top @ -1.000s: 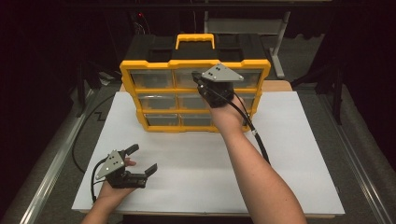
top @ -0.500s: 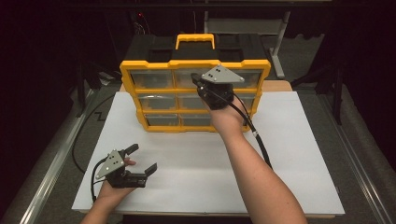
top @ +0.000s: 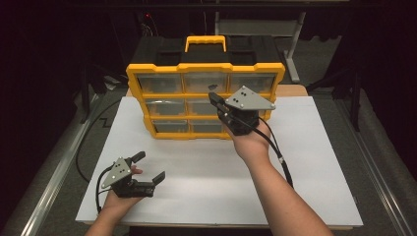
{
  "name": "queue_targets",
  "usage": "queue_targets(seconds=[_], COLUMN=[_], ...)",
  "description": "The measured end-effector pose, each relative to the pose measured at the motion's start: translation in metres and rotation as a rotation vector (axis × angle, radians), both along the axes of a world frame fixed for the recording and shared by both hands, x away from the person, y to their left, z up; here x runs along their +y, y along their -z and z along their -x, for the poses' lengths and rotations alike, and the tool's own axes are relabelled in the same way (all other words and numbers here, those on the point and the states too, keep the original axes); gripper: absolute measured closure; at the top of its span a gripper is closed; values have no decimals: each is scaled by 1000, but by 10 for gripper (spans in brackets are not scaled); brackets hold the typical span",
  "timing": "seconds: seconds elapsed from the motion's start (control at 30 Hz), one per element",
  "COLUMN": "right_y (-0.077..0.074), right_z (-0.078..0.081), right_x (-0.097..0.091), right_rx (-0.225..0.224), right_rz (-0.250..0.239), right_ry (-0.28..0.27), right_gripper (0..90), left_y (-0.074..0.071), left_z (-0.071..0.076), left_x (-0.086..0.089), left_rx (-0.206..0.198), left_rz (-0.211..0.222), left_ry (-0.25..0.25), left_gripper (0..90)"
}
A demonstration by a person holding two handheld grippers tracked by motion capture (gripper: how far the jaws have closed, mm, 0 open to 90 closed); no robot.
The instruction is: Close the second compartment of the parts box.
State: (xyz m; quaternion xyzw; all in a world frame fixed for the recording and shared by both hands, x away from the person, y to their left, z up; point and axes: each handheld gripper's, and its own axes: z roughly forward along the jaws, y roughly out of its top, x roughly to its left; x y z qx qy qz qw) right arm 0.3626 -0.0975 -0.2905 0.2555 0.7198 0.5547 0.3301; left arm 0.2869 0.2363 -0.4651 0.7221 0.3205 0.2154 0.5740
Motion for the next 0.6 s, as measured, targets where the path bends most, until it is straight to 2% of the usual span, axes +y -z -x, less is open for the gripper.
queue_targets(seconds=[0.13,0.6], right_y=[13,76], right_z=[5,18], right_x=[-9,-48], right_rx=[16,110], right_rz=[7,27], right_ry=[4,30], right_gripper=[900,900], left_y=[0,0], left_z=[0,-1], left_x=[1,4], left_rx=[0,4], left_rz=[-2,3], left_ry=[-3,-24], left_gripper=[2,2])
